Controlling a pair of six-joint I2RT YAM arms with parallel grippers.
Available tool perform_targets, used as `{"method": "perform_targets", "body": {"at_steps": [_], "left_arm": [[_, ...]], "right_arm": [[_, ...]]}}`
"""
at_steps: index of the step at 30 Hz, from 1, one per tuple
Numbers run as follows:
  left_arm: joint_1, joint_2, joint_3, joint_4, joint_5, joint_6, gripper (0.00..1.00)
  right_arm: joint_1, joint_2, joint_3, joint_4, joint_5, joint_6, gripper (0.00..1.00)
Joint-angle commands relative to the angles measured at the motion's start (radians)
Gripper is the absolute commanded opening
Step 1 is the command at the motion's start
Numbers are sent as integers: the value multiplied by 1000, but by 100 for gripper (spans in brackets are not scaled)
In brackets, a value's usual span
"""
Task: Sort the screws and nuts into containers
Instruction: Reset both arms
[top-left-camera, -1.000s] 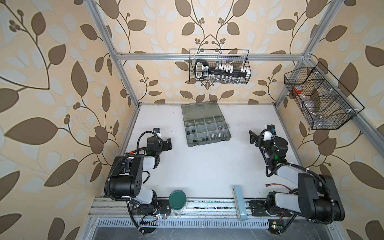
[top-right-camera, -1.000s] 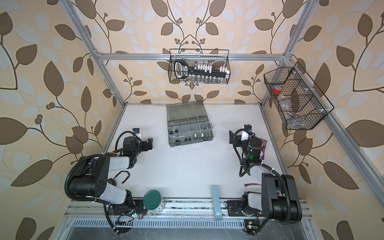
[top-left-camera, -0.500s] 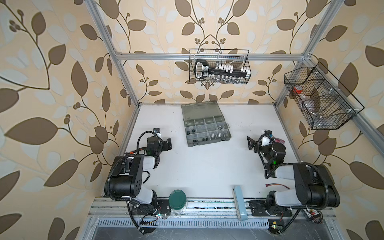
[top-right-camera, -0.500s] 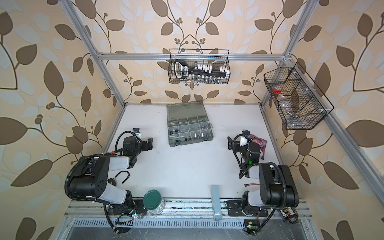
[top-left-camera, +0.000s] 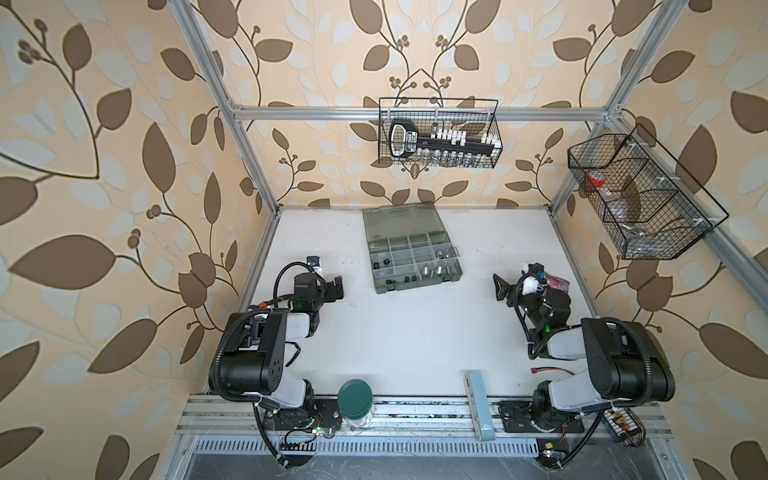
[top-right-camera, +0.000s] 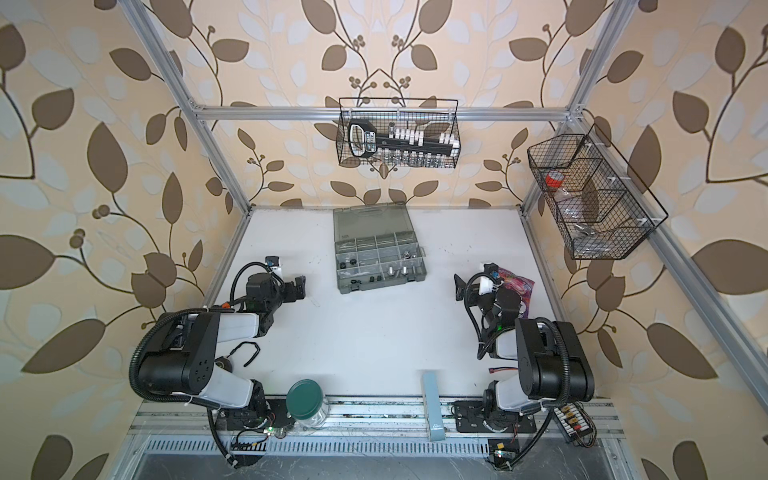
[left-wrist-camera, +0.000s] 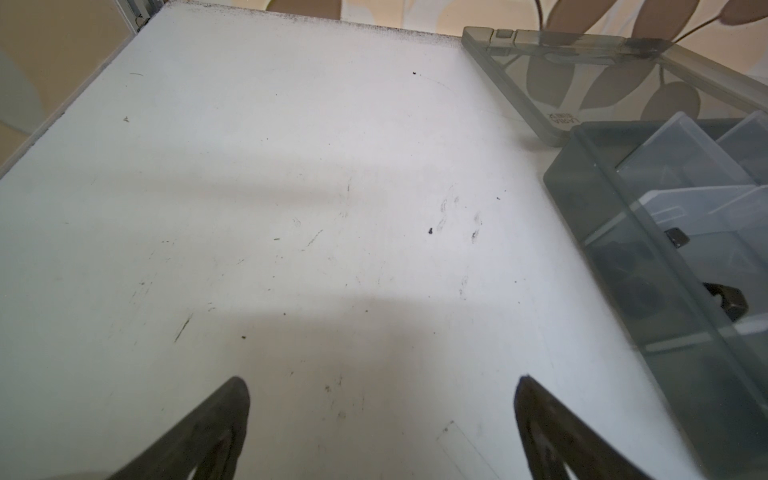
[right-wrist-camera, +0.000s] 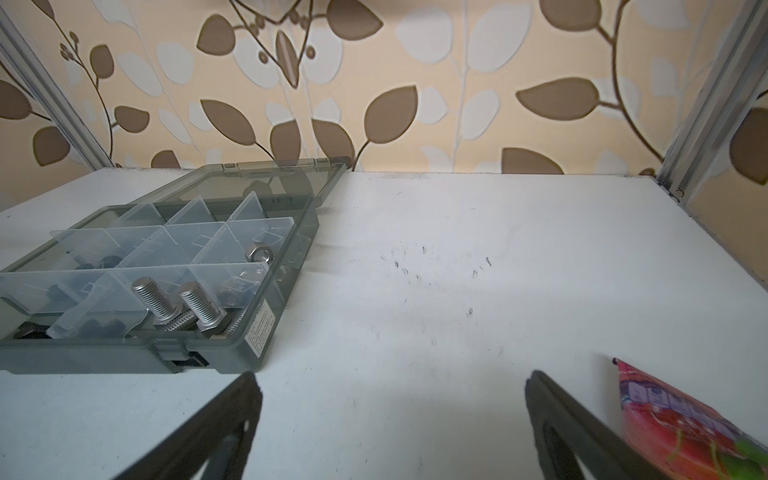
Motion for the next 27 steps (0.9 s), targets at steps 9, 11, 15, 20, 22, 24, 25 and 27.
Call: {"method": "perform_targets", "body": {"at_steps": [9,11,15,20,22,24,25,27], "left_arm": [[-5,-8,-12,62,-7,17,99],[-5,-6,-10,60,-9,17,99],[-5,-4,-8,58,-8,17,99],[-4,-4,-7,57,-6,17,99],[-4,-6,-8,57,-6,17,99],[-5,-5,-8,57,-5,17,99],[-4,-4,-7,57,-6,16,99],[-4,-4,-7,57,-6,17,99]], "right_arm": [[14,7,10,0,84,15,100],[17,6,11,-3,90,14,100],[28,6,15,-13,114,11,100],[41,3,19,-22,139,7,100],[44,5,19,-25,144,6,100],[44,4,20,-27,143,5,100],[44,5,21,-27,144,5,100],[44,5,19,-27,144,5,100]]}}
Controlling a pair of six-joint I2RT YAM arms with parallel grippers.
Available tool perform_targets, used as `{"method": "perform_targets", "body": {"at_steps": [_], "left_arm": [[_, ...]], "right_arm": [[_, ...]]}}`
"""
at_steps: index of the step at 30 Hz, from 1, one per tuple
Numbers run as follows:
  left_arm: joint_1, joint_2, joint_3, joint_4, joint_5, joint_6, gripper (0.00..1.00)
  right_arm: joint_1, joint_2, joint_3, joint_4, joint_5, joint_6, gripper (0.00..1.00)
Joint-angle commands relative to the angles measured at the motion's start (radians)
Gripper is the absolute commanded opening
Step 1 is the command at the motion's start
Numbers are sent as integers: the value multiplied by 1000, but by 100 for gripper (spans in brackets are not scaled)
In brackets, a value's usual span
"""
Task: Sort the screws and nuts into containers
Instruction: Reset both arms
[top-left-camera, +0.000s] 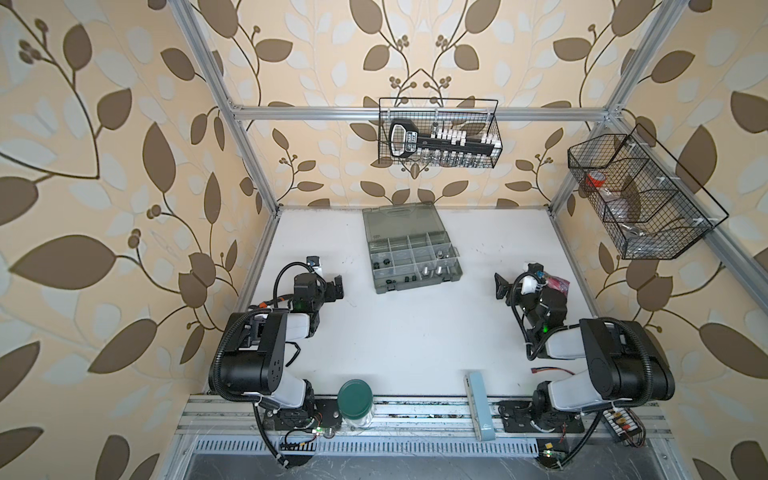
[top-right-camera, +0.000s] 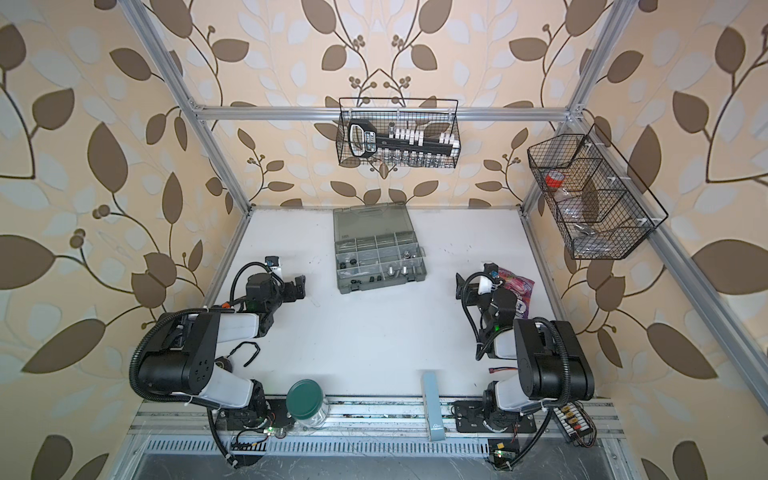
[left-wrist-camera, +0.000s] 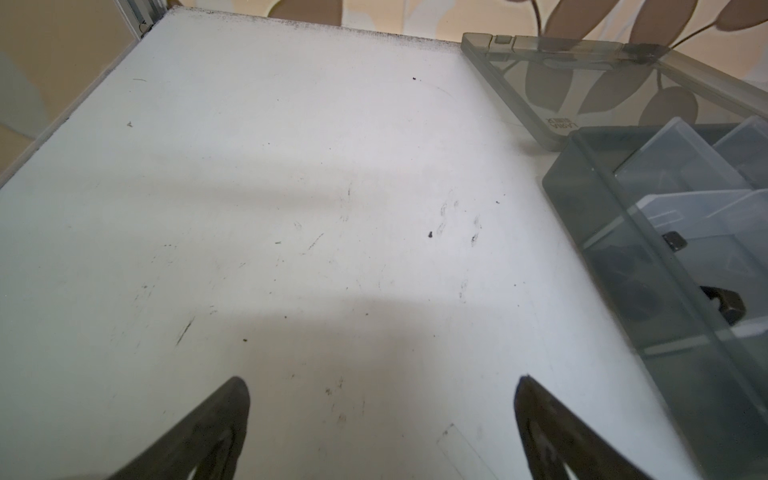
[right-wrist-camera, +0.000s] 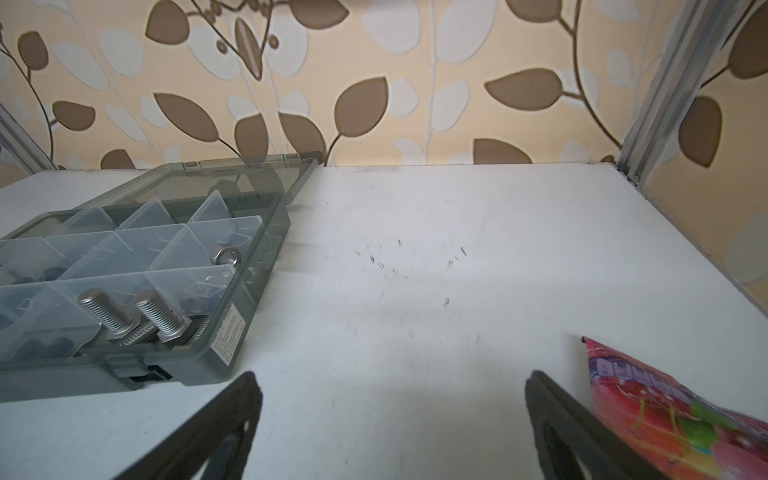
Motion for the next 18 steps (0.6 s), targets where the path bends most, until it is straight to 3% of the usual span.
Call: {"method": "perform_targets", "body": {"at_steps": [1,14,18], "left_arm": [[-5,-3,-2,41,-6,17,99],[-6,-3,3,36,35,31,99],[-4,-12,-18,64,-18,9,99]], "right_arm": [[7,4,19,-5,13,-3,100],[7,5,19,-5,14,-4,100],[7,4,20,-4,16,-5,100]]}}
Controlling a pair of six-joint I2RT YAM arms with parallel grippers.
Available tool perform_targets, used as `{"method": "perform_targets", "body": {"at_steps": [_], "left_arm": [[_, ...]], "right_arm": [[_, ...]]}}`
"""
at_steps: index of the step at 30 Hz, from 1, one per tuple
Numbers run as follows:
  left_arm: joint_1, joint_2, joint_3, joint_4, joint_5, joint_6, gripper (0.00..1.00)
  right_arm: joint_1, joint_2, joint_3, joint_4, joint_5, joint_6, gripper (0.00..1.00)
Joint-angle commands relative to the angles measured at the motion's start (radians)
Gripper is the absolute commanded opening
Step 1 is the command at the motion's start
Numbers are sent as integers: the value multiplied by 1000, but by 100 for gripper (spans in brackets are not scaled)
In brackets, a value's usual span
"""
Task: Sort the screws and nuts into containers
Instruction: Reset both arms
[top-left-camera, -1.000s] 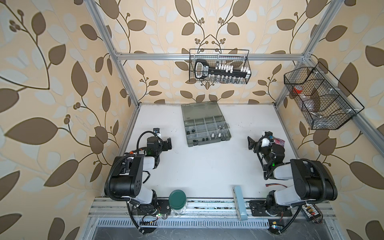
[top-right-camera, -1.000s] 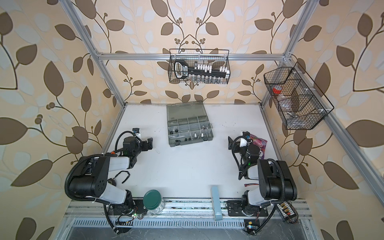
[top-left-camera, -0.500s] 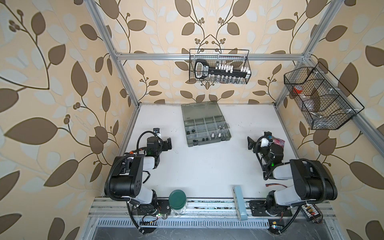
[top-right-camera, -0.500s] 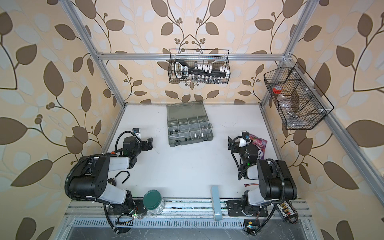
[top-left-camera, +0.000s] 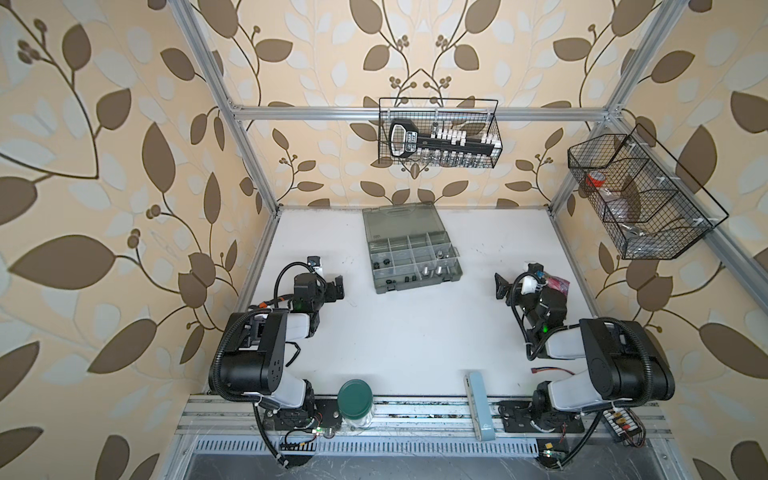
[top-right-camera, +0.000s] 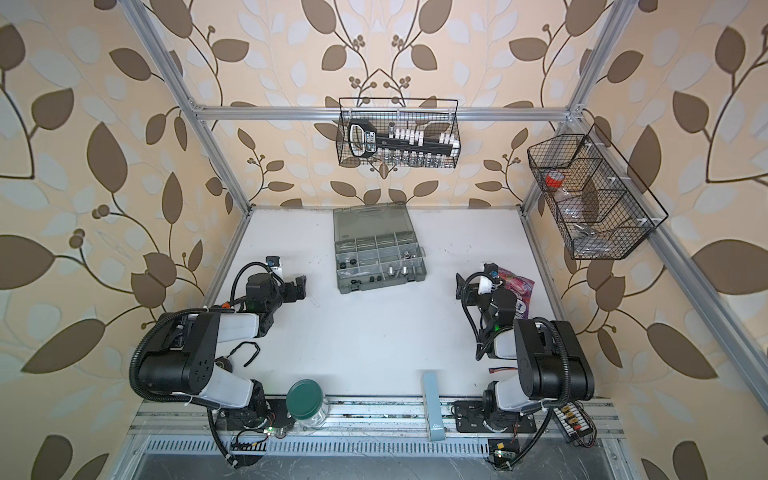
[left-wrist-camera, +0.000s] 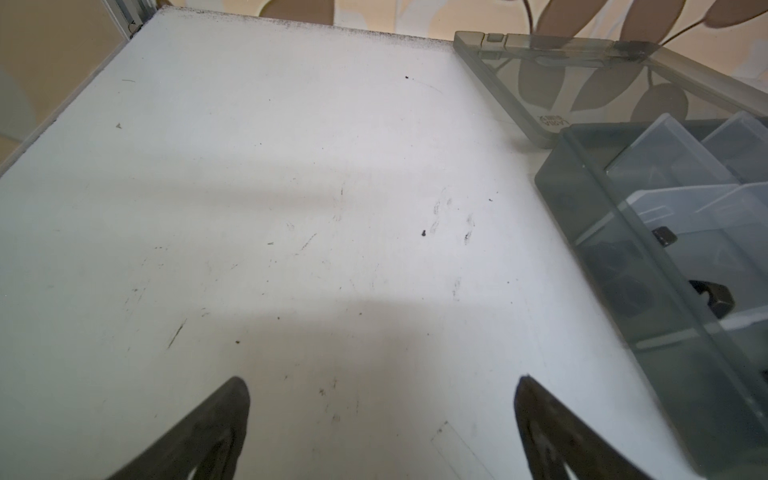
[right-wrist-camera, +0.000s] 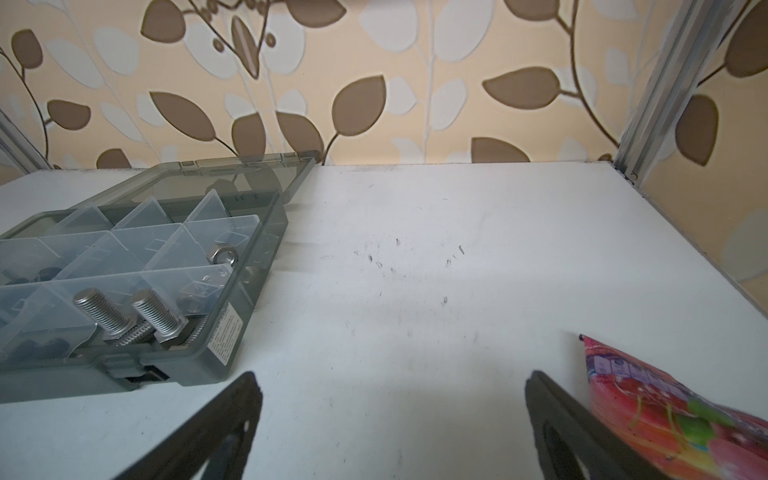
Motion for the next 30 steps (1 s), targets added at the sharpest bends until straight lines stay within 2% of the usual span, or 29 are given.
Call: {"method": "perform_targets", "body": {"at_steps": [1,2,5,8,10,11,18,30], "left_arm": [[-5,-17,-28,76,-47,-5,99],[-5,-18,-34,87,-42,-3,99],[-8,-10,-13,55,104,64,99],[-6,-11,-19,66,88,54,99],[-6,-1,6,27,1,16,99],[-5,1,4,34,-2,16,99],[-6,-3,2,34,33,30,99],[-6,-2,-2,41,30,29,99]], "right_arm": [[5,5,20,-3,10,-4,100],[4,5,20,-3,12,-4,100],[5,5,19,-3,12,-5,100],[6,4,19,-3,12,-5,100],[6,5,19,-3,12,-4,100],[5,5,20,-3,12,-5,100],[7,4,20,-4,12,-5,100],[5,4,19,-3,13,-4,99]]}}
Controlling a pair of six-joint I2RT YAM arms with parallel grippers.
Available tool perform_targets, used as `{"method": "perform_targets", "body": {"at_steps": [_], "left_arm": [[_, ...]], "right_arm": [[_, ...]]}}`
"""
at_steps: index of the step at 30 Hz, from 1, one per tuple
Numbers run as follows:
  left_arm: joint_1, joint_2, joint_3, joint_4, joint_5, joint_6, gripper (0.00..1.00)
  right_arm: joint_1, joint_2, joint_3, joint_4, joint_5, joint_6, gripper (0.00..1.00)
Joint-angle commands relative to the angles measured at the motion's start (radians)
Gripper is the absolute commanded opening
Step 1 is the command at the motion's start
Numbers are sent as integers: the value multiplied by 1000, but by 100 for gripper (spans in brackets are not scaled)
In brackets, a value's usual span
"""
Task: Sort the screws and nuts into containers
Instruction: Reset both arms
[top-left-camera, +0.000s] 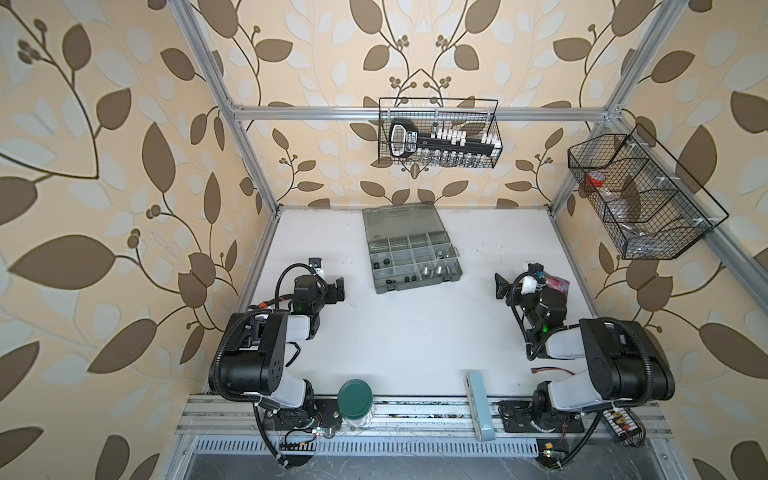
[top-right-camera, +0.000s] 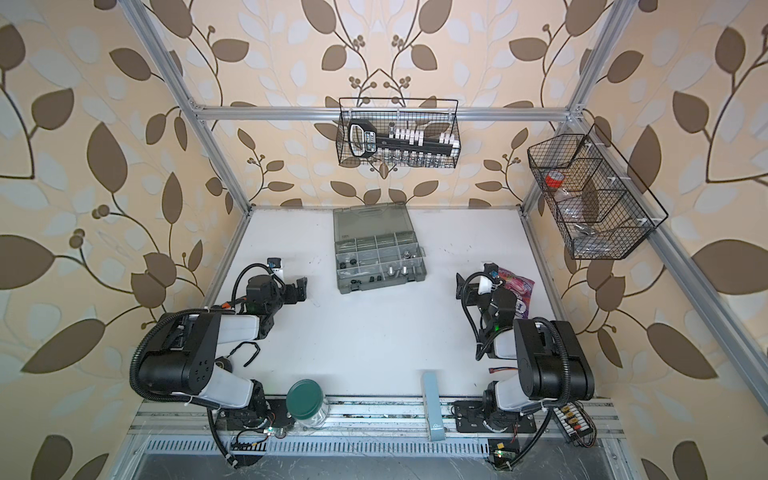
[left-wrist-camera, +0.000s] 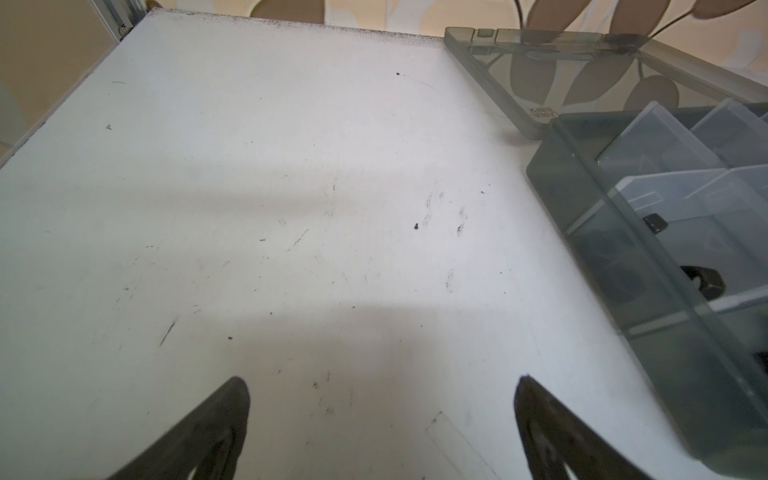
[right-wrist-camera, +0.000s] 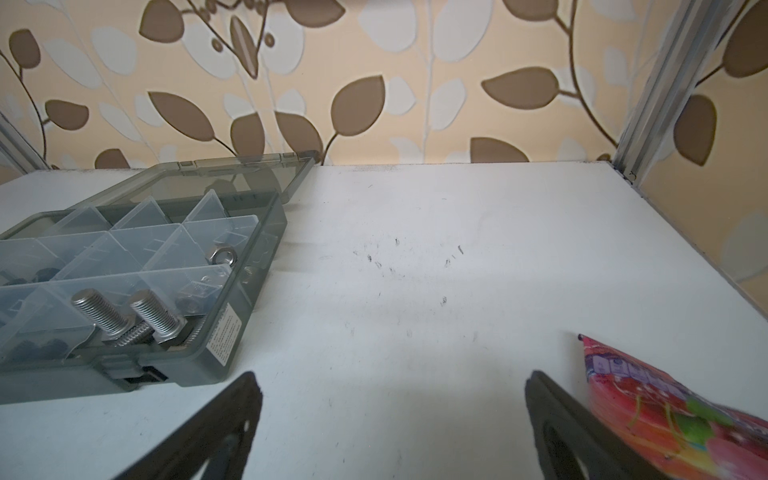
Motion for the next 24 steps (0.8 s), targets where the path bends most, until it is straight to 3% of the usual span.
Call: {"method": "perform_targets", "body": {"at_steps": [1,6,10,12,16,24], "left_arm": [[-5,-5,18,18,15,12,99],[-6,-38,-45,104,7,10,99],[-5,-39,-70,147,73,36,99],[-6,-31,-50,115,89,44,99],[-5,-2,25,6,3,8,99],[-7,-5,19,14,6,9,99]], "right_arm": [[6,4,19,-3,9,-4,100],[5,4,20,-4,9,-4,100],[6,3,20,-3,9,-4,100],[6,5,19,-3,9,-5,100],[5,4,20,-4,9,-4,100],[7,4,19,-4,11,-4,100]]}}
